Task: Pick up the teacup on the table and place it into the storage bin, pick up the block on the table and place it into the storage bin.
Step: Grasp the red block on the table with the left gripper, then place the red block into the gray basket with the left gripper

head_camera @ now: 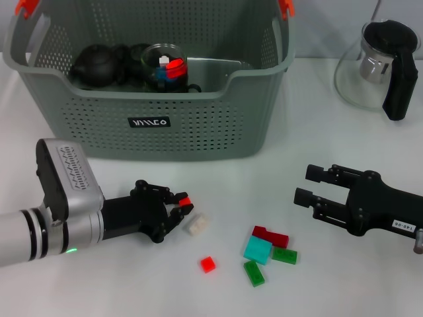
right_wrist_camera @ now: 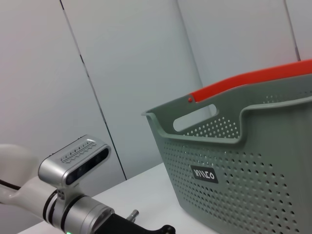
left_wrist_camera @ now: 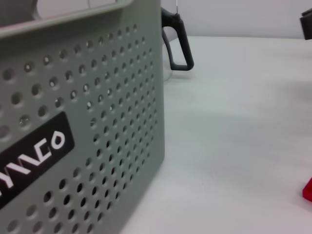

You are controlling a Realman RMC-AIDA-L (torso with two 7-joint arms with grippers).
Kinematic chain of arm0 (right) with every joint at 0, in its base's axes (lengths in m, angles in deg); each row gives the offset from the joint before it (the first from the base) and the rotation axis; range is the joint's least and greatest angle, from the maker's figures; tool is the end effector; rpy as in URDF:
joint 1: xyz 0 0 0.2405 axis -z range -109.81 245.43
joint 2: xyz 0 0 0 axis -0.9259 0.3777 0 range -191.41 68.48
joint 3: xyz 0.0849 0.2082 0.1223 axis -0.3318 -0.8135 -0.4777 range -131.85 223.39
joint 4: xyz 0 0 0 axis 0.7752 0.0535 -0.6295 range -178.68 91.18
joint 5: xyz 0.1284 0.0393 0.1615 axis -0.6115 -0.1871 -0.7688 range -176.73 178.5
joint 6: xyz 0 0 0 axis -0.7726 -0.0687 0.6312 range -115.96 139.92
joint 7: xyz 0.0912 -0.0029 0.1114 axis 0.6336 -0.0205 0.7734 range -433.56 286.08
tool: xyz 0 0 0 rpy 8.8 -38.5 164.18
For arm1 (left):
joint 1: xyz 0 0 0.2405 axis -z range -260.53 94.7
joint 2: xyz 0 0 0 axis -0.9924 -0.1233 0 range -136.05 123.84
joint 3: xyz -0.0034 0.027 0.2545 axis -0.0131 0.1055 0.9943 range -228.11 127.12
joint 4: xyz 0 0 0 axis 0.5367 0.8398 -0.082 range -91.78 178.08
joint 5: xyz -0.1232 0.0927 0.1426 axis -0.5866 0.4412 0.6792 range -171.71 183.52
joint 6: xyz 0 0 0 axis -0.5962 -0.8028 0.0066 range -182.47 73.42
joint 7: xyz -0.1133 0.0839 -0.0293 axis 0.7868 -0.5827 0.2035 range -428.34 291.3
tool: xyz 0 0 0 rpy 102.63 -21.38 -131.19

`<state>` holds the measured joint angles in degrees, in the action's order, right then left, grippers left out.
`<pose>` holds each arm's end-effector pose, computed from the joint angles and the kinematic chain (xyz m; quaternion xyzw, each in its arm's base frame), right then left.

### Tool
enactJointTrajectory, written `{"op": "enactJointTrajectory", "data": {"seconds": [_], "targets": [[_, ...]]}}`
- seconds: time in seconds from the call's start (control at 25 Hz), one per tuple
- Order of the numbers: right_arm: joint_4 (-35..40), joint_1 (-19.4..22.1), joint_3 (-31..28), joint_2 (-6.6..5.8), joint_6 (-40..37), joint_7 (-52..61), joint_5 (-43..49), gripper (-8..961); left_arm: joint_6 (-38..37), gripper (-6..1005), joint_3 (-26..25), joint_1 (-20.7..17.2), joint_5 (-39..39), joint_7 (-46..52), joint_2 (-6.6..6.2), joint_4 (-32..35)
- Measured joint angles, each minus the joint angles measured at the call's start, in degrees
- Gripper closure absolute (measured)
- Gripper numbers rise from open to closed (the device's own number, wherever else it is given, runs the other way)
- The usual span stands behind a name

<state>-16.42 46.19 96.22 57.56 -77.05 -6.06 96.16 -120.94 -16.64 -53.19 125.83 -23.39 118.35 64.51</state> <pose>0.2832 0.2816 -0.0271 -0.9027 0.2350 0.3321 0.1402 -0.3053 0.3068 -0.0867 -0.9574 -0.1191 -0.1304 0.2284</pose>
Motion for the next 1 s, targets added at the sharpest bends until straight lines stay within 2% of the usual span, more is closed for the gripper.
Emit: {"op": "enactJointTrajectory", "data": {"seconds": [0.24,0.4,0.48,0.52,0.64,0.76,0.88,1.0], "targets": [[0.0,0.0,0.0,-0.09,-0.15,0.07,0.0,326,-1.12,812,-0.04,0.15,-0.06,1.25,-0.11,0.51],[0.01,0.0,0.0,-0.17,-0.17,0.09,-0.11,326,-7.7,845,-0.37,-0.73,0.17,5.54,-0.57,4.5],[0.04,-0.06,0.0,-0.2,-0.17,0.09,-0.18,326,-13.35,842,-0.38,-1.42,0.21,8.39,-1.19,7.64],[0.04,-0.13,0.0,-0.2,-0.18,0.09,-0.23,326,-18.26,840,-0.97,-1.71,0.02,10.11,-1.96,9.52],[0.05,-0.41,0.0,-0.18,-0.16,0.09,-0.23,326,-30.51,836,-5.5,-1.1,-1.31,13.01,-4.0,12.29],[0.13,-0.74,0.0,-0.07,-0.15,0.09,-0.13,326,-40.42,831,-12.44,1.43,-4.31,15.55,-5.88,13.37],[0.16,-0.91,0.0,0.0,-0.12,0.09,-0.17,326,-42.46,827,-15.98,4.66,-10.28,20.5,-7.0,14.48],[0.24,-0.96,-0.01,0.07,-0.16,0.09,-0.27,326,-36.67,823,-15.41,8.34,-14.2,26.35,-7.35,18.11]]}}
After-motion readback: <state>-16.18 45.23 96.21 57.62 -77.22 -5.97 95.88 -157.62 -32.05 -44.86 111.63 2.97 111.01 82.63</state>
